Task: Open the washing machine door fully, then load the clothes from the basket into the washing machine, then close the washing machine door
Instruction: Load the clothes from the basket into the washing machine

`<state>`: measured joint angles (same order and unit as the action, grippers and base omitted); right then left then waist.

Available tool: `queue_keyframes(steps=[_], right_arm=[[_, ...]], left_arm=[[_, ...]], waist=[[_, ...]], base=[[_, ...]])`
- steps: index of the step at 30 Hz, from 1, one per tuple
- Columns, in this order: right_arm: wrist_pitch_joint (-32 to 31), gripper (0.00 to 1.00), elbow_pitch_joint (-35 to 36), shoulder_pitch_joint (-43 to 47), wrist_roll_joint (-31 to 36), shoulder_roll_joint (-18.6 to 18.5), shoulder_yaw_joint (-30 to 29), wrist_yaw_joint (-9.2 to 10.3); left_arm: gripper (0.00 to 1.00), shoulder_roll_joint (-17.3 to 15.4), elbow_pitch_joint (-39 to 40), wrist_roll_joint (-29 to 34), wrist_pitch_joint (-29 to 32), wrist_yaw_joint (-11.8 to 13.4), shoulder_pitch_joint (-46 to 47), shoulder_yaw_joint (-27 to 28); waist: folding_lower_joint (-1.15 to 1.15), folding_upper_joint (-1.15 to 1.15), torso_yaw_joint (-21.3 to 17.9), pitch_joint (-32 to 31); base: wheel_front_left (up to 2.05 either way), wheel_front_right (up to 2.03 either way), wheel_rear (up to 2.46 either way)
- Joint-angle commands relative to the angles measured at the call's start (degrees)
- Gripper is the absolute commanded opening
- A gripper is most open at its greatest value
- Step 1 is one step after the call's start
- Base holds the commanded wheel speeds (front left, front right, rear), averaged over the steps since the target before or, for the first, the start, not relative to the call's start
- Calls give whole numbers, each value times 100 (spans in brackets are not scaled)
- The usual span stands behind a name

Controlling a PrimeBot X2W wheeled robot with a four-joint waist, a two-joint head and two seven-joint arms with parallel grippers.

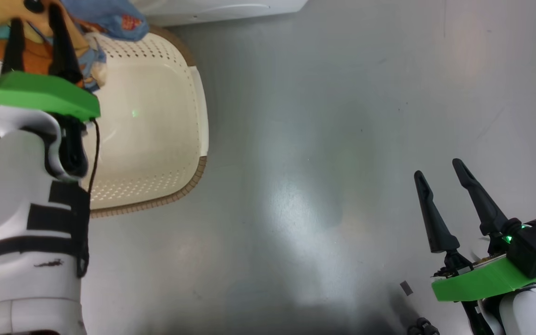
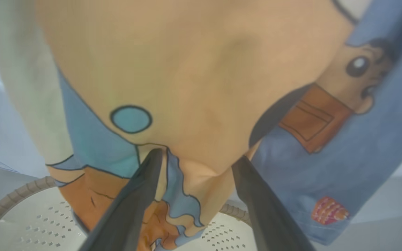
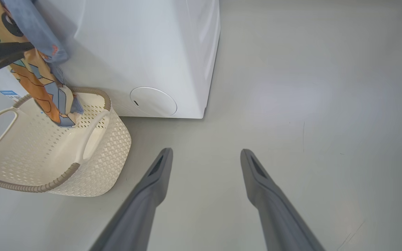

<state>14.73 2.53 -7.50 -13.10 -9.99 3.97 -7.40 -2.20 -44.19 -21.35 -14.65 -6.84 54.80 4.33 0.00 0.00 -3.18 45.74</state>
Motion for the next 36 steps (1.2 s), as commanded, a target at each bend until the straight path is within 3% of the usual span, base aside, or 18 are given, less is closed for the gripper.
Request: queue_keyframes(steps=[1,13,14,15,16,18,19,27,36], right_arm=[[27,100,138,72,77,-78,91,-9],[27,100,202,106,68,-84,59,-9],[27,100,198,97,67,-82,63,-9],[27,100,195,85,65,-77,65,-9],[27,100,191,74,64,-70,64,-9],[27,100,176,60,66,-54,57,-9],[27,100,167,52,66,-42,56,-9],[27,100,108,-37,37,21,85,-9],[27,100,12,-66,-5,96,88,-9]], left_arm=[[100,-217,110,77,-34,-11,-11,145],[100,-116,733,648,-35,258,274,624],[95,-110,789,705,-35,294,268,664],[56,-105,832,770,-35,326,257,692],[40,-100,864,814,-35,338,244,719],[20,-90,920,869,-35,350,198,772],[2,-86,949,892,-35,348,164,787],[0,-71,1055,886,-35,310,-152,863],[0,-69,1335,369,-35,347,-702,572]], waist=[[0,0,-49,86],[0,0,-89,242],[0,0,-94,244],[0,0,-98,246],[0,0,-97,244],[0,0,-89,234],[0,0,-82,224],[0,0,-27,107],[0,0,80,-67]], base=[[0,0,0],[0,0,0],[0,0,0],[0,0,0],[0,0,0],[0,0,0],[0,0,0],[0,0,0],[0,0,0]])
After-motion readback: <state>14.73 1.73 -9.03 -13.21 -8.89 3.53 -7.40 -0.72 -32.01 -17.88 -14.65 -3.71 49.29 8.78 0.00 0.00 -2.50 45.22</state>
